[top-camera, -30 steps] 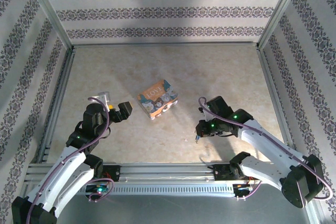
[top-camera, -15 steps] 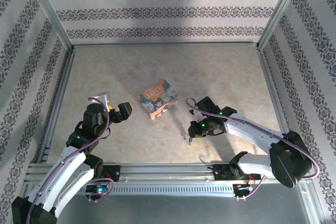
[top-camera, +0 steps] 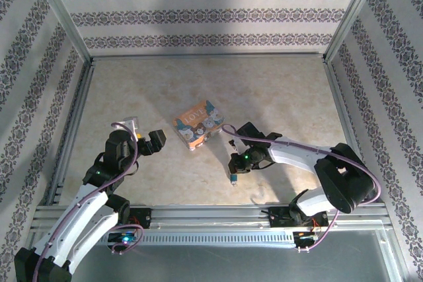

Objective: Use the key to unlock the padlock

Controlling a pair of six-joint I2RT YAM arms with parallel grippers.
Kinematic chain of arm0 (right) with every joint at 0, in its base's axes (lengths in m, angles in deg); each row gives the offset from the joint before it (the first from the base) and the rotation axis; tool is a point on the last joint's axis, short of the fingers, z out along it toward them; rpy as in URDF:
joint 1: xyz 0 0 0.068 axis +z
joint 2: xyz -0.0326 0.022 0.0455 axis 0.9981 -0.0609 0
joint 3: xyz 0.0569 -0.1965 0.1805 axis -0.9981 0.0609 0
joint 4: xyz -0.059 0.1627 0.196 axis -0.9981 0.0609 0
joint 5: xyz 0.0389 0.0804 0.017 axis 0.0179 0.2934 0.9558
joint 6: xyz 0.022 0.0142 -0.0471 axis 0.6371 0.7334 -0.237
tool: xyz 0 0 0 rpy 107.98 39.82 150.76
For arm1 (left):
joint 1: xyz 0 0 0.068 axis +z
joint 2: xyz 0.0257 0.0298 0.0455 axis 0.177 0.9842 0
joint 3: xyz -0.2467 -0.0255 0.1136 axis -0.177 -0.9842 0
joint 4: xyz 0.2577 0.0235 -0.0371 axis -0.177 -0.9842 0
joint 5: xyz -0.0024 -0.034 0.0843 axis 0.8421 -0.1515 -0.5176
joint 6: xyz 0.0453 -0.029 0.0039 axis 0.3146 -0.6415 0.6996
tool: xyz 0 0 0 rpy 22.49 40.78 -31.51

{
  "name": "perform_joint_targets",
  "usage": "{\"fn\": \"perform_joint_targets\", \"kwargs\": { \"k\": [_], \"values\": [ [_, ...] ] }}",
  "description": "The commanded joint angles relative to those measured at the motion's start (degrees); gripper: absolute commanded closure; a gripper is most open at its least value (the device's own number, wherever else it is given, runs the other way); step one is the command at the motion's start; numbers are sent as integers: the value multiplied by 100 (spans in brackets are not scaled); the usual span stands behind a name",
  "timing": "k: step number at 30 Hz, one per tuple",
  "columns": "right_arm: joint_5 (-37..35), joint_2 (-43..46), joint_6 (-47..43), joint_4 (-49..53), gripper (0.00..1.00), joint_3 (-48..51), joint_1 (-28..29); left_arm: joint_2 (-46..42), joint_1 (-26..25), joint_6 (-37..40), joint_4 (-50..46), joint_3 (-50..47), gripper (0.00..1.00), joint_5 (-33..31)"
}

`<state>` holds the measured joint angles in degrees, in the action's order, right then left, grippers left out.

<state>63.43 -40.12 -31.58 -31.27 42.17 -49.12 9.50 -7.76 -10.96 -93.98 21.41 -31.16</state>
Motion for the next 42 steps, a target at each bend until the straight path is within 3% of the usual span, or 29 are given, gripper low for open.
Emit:
{"fn": "perform_joint_targets", "kwargs": {
  "k": [1, 18, 29, 42],
  "values": [
    [112, -138, 5, -204, 100, -85, 71, -66, 62, 136, -144, 197, 0, -109],
    [-114, -111, -24, -213, 95, -48, 73, -53, 72, 218, -188, 205, 0, -148],
    [-558, 476, -125, 209, 65, -185, 22, -53, 71, 282, -306, 293, 0, -179],
    [-1246, 2027, -510, 783, 37, -592, -524, -177, 73, 357, -473, 438, 0, -428]
  ]
}}
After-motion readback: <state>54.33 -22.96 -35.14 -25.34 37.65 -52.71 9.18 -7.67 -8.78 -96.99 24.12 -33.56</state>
